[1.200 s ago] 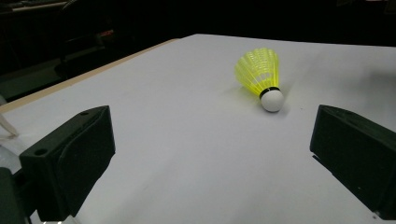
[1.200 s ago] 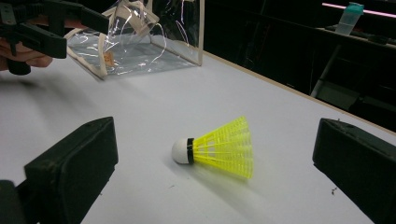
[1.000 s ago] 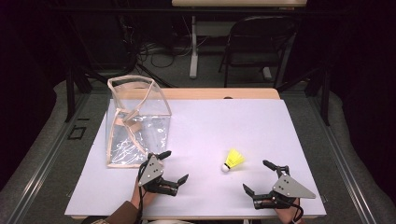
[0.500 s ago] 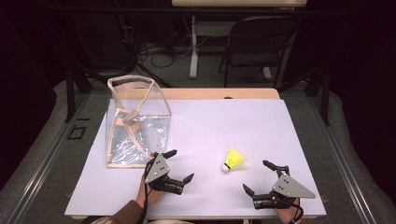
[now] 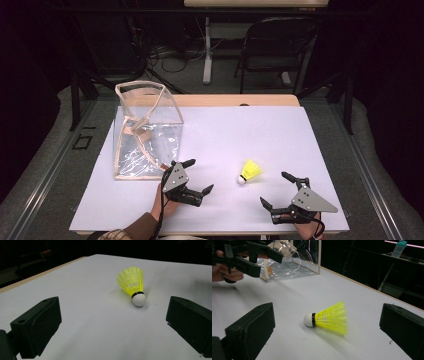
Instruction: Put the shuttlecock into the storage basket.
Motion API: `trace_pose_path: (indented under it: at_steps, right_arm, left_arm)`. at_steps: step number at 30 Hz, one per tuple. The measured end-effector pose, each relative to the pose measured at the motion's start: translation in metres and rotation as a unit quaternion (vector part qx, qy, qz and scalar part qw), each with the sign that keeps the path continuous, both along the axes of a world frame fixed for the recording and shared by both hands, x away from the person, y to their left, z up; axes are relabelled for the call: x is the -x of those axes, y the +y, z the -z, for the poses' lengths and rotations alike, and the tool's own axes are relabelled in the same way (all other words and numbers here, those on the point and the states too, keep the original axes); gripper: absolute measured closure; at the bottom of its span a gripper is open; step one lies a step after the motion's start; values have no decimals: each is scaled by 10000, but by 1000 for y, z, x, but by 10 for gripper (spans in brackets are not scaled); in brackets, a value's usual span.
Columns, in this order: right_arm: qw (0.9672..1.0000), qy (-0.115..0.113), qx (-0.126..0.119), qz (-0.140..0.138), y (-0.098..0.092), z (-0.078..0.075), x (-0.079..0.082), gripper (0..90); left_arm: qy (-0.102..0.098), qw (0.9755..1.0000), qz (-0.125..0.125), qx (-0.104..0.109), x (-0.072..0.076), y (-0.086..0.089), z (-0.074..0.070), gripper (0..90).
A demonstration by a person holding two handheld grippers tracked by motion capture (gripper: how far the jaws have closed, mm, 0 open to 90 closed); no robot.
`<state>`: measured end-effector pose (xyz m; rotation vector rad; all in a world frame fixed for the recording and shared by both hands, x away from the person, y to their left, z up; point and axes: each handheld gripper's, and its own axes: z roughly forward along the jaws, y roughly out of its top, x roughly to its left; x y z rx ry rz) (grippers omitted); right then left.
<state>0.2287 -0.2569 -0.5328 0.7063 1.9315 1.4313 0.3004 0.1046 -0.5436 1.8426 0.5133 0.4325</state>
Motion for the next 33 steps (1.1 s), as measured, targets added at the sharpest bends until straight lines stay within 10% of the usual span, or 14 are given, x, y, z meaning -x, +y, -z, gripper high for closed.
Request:
trace_pose_path:
  at_steps: [33]
  right_arm:
    - [10000, 13, 12, 14, 0, 0, 0, 0]
  left_arm:
    - [351, 9989, 26, -314, -8, -45, -8, 0]
